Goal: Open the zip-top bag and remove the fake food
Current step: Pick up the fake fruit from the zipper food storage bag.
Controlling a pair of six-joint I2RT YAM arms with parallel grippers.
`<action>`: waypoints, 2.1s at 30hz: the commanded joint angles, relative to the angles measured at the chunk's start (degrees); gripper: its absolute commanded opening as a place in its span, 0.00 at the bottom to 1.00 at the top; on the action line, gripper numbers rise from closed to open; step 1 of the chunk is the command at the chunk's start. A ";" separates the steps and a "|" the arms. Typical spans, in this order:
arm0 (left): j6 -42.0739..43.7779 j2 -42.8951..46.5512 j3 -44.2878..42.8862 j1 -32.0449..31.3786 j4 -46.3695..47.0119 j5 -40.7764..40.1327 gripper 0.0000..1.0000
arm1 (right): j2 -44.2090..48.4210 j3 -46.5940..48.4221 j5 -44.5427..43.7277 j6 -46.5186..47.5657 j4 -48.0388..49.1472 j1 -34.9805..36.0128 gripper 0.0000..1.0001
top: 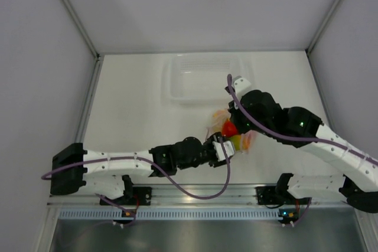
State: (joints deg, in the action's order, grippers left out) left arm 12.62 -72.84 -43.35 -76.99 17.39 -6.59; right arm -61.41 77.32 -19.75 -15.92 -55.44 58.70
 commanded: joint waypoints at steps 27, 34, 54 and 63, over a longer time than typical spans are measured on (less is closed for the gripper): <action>5.23 -0.02 -19.14 -4.04 -31.69 16.44 0.59 | -7.40 19.63 5.08 9.60 -11.97 0.19 0.00; 3.81 -1.16 -18.08 -4.13 -33.03 10.46 0.58 | -8.64 18.83 4.80 8.80 -10.66 0.19 0.00; 6.63 -13.47 -20.54 -4.13 -32.77 7.73 0.66 | -6.53 15.05 14.30 9.86 -6.87 -6.75 0.00; 5.13 -17.86 -21.07 -4.13 -33.03 10.63 0.70 | -6.01 14.97 12.44 9.24 -6.27 -6.75 0.00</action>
State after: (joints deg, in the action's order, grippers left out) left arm 18.13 -87.74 -64.18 -80.18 -12.47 -0.32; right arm -69.95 90.00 -4.80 -6.66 -69.32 53.32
